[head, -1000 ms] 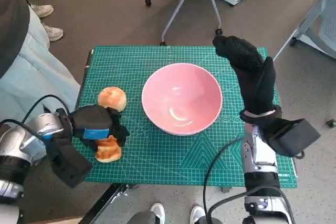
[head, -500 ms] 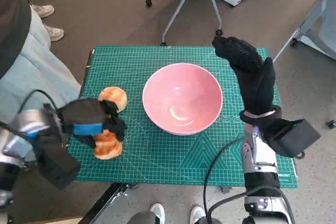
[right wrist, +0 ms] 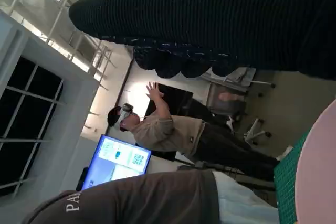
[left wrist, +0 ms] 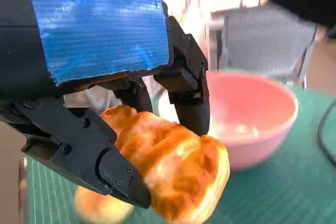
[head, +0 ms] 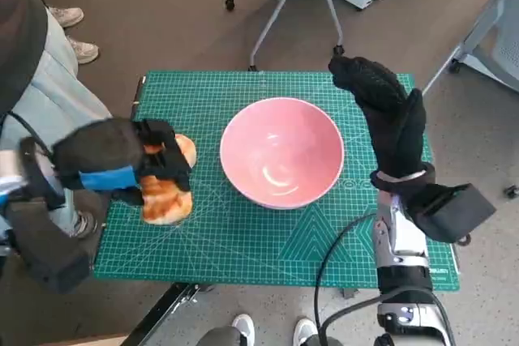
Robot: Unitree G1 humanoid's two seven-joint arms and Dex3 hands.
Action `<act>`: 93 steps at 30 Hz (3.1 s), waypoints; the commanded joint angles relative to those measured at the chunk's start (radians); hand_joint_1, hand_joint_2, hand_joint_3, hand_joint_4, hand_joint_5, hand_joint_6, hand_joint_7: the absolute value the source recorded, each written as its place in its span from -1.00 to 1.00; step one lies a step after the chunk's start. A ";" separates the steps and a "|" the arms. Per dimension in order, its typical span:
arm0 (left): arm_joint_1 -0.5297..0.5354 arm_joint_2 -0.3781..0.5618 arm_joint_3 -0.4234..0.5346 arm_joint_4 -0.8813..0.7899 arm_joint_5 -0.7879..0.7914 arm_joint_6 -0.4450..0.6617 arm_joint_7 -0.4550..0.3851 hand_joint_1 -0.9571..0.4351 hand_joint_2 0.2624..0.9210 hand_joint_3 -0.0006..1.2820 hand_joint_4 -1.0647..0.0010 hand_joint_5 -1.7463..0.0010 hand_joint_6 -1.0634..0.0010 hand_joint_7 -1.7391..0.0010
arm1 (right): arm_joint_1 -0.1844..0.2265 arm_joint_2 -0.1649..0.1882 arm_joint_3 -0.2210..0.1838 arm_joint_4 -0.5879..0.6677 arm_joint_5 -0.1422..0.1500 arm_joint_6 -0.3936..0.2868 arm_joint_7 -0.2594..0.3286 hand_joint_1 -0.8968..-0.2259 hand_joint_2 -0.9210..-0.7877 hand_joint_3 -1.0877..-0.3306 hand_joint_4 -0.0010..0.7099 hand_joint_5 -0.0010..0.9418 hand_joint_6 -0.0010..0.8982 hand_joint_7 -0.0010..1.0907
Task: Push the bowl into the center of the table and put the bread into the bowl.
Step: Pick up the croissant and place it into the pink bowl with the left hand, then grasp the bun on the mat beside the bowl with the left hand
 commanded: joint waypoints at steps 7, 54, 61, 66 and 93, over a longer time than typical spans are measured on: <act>-0.143 -0.038 0.021 -0.097 0.028 0.082 -0.017 0.38 0.79 -1.00 -0.69 0.10 -0.68 -0.16 | 0.017 0.008 -0.008 0.024 0.015 0.004 0.013 -0.39 -1.00 -0.25 -0.54 -1.00 -0.92 0.05; -0.767 -0.610 -0.337 0.779 0.421 -0.010 0.244 0.37 0.99 -0.98 -0.37 -0.17 -0.39 -0.31 | 0.097 -0.031 -0.036 -0.064 0.007 0.006 -0.022 -0.48 -1.00 -0.23 -0.51 -0.99 -0.91 0.01; -0.768 -0.633 -0.374 0.869 0.465 0.059 0.258 0.22 0.87 -0.72 0.10 0.40 0.16 -0.22 | 0.100 -0.031 -0.036 -0.065 0.005 0.007 -0.037 -0.47 -1.00 -0.23 -0.51 -0.99 -0.91 0.00; -0.765 -0.637 -0.382 0.906 0.473 0.129 0.239 0.32 0.72 -0.93 0.50 0.90 0.37 0.68 | 0.104 -0.031 -0.034 -0.073 0.005 0.010 -0.042 -0.46 -1.00 -0.23 -0.50 -0.99 -0.91 0.00; -0.604 -0.394 -0.163 0.585 0.141 0.173 -0.113 0.13 0.46 -1.00 0.95 1.00 0.55 0.98 | 0.105 -0.017 -0.022 -0.079 -0.010 0.006 -0.054 -0.50 -1.00 -0.23 -0.50 -0.99 -0.89 -0.03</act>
